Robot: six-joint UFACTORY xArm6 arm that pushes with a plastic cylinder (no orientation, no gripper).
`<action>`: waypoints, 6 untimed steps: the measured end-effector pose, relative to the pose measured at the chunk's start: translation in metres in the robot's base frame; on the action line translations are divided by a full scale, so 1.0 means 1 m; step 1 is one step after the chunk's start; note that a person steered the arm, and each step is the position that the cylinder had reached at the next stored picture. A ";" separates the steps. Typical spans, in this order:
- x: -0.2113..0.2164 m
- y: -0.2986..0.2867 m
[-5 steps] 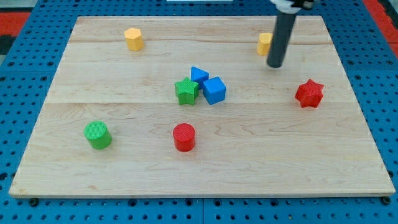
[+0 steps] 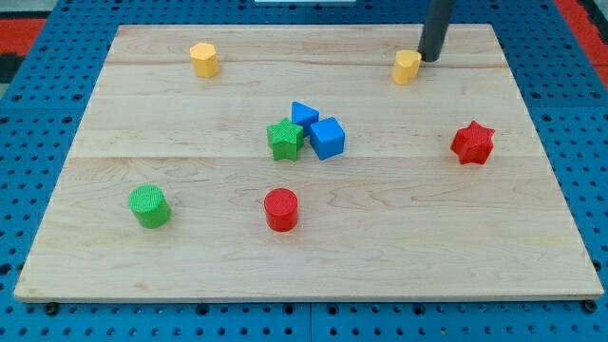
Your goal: Move yellow heart near blue blocks
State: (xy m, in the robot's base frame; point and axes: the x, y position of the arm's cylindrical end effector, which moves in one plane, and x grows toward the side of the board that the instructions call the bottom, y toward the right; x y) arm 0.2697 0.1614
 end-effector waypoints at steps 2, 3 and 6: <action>0.032 -0.051; 0.055 -0.072; 0.062 -0.115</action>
